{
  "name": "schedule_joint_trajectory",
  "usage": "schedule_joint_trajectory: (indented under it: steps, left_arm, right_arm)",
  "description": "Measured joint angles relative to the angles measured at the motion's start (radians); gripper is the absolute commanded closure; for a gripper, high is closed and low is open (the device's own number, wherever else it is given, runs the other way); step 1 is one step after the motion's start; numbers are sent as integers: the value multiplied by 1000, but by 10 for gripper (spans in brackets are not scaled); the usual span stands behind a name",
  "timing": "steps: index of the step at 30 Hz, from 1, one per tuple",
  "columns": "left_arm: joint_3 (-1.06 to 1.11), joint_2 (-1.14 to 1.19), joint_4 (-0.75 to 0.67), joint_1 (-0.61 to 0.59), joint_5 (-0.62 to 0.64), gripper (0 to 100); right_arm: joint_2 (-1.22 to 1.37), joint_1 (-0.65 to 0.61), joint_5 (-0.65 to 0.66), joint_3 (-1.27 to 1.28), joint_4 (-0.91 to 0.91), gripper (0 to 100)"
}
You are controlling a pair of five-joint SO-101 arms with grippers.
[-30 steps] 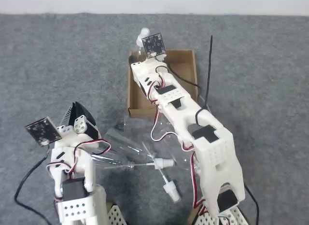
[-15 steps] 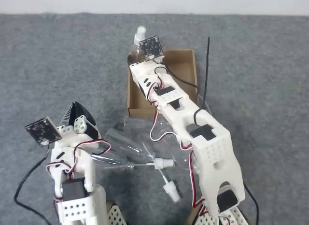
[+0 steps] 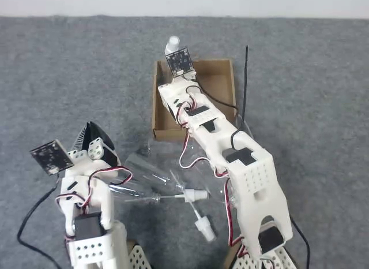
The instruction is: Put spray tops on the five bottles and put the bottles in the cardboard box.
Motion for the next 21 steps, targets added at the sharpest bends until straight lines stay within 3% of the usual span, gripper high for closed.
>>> schedule_joint_trajectory:
  steps: [21]
  left_arm:
    - [0, 0, 0, 0, 0, 988]
  right_arm:
    - [-203, 2, 0, 186, 29, 709]
